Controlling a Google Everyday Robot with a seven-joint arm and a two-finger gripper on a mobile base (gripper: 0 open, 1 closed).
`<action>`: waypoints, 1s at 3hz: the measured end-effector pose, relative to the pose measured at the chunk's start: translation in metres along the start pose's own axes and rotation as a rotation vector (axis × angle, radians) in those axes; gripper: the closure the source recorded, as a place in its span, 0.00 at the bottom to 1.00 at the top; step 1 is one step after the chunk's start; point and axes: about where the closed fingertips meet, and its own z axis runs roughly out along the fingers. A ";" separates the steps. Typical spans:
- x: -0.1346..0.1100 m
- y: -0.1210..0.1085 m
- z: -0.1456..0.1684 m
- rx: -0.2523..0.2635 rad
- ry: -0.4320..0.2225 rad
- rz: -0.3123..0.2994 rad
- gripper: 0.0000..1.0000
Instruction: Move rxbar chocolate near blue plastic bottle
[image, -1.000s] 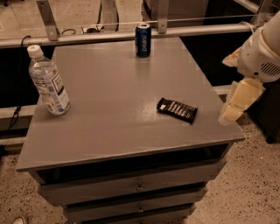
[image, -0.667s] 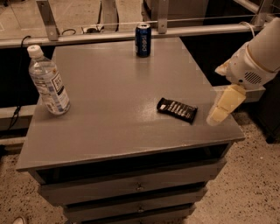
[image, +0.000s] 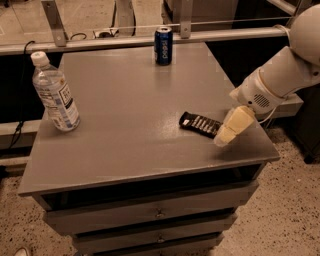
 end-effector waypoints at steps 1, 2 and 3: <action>-0.002 0.002 0.020 -0.023 -0.017 0.041 0.00; -0.007 0.005 0.035 -0.036 -0.028 0.071 0.18; -0.011 0.004 0.036 -0.030 -0.040 0.084 0.41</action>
Offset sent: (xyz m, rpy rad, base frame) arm 0.0108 0.0329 -0.0388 0.0819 0.0632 -0.0705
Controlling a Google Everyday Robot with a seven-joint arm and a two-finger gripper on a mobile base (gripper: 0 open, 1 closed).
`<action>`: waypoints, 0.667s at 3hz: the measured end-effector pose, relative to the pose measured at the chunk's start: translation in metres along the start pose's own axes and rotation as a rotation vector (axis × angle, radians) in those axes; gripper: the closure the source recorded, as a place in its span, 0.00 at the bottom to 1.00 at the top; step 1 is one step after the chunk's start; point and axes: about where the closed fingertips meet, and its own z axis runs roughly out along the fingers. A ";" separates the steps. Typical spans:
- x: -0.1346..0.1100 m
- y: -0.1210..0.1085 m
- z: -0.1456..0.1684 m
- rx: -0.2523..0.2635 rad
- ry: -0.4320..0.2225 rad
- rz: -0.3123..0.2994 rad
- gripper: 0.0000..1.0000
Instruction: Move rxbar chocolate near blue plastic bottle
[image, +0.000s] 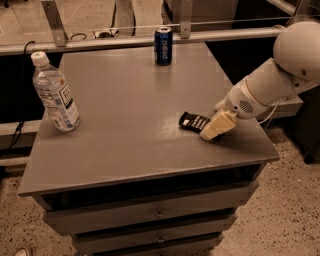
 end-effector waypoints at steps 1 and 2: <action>-0.004 0.001 -0.004 0.014 -0.014 0.001 0.65; -0.008 0.001 -0.014 0.038 -0.027 -0.008 0.88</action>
Offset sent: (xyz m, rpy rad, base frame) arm -0.0006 -0.0050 0.0311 0.0020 -0.0839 -0.0263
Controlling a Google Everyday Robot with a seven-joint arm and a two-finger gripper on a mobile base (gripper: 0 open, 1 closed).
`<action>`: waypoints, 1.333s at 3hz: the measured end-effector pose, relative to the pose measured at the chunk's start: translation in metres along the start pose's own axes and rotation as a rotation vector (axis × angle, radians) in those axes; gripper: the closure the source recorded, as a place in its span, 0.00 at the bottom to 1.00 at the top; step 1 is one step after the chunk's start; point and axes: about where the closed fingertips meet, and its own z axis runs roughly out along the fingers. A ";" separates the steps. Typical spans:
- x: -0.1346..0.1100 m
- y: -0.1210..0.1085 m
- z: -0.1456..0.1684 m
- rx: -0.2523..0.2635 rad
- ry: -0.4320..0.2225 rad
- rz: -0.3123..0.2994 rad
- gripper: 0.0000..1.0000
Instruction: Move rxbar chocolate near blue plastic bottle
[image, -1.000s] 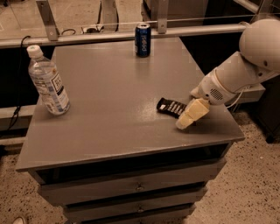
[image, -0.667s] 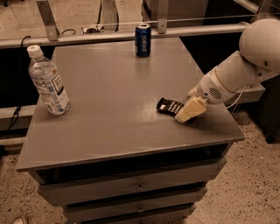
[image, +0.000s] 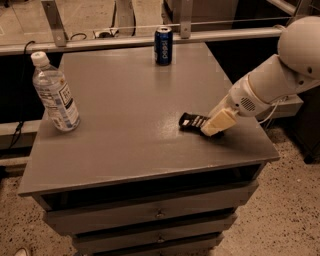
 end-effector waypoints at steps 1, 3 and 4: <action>-0.009 0.001 -0.019 0.038 -0.025 -0.034 1.00; -0.037 -0.019 -0.079 0.174 -0.063 -0.147 1.00; -0.037 -0.019 -0.079 0.174 -0.063 -0.148 1.00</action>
Offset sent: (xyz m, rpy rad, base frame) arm 0.0036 -0.0209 0.0867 -0.0446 -0.2515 0.0292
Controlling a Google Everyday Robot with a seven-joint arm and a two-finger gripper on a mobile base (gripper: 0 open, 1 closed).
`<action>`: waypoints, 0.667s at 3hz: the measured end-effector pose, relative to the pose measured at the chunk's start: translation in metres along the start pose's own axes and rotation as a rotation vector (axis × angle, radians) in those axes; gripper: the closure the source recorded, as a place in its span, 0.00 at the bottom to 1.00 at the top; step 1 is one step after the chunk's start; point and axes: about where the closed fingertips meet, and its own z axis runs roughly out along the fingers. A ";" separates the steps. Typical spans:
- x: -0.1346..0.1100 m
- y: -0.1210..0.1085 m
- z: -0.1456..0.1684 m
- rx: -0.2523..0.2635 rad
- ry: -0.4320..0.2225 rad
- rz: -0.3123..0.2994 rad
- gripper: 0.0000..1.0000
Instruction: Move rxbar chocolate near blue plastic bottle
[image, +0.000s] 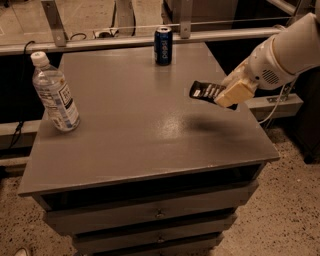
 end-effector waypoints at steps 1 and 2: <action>-0.020 0.010 0.025 -0.050 -0.031 -0.050 1.00; -0.052 0.025 0.059 -0.113 -0.078 -0.112 1.00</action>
Offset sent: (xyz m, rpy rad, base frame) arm 0.0371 0.1316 -0.0364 0.0860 -0.0024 0.2872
